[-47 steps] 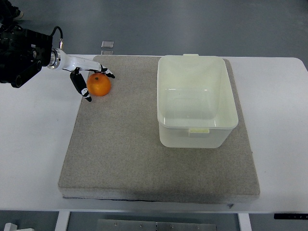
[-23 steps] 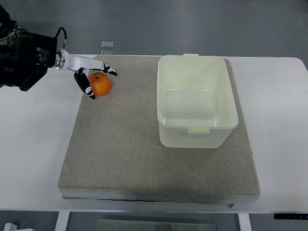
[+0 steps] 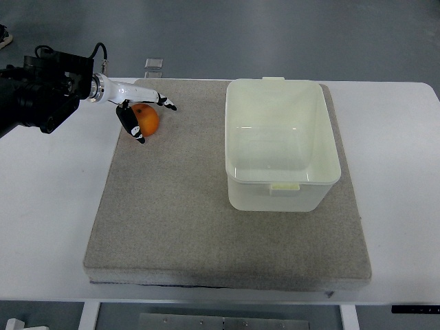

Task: Put orange in box with left hand
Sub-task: 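Close the left hand fingers to grasp the orange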

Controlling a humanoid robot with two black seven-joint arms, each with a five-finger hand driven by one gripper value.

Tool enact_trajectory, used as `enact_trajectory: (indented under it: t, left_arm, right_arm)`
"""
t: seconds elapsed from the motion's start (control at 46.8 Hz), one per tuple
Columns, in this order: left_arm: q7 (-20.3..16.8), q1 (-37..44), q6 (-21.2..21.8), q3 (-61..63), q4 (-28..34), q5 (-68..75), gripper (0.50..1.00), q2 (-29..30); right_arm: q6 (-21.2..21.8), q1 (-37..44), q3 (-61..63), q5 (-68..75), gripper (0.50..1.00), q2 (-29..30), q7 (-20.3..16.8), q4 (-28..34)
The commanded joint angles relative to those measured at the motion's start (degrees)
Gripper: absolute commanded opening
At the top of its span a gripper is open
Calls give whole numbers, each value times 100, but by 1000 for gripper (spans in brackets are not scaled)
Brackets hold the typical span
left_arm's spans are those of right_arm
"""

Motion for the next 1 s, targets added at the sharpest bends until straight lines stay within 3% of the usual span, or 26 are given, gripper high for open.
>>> enact_trajectory:
  t: [0.0, 0.748, 0.834, 0.919, 0.983]
  left_arm:
    - [-8, 13, 69, 188, 221, -8, 990, -140]
    - [-70, 57, 140, 478, 371, -8, 988, -184]
    - [-17, 57, 394, 496, 459, 1, 956, -202]
    - [-25, 57, 526, 592, 512, 1, 877, -246]
    - [-34, 57, 526, 663, 521, 1, 782, -254]
  right_arm:
    - [0, 0, 0, 0, 944, 0, -1, 0]
    - [0, 0, 0, 0, 944, 0, -1, 0]
    - [0, 0, 0, 0, 944, 0, -1, 0]
    - [0, 0, 0, 0, 944, 0, -1, 0]
    - [0, 0, 0, 0, 944, 0, -1, 0]
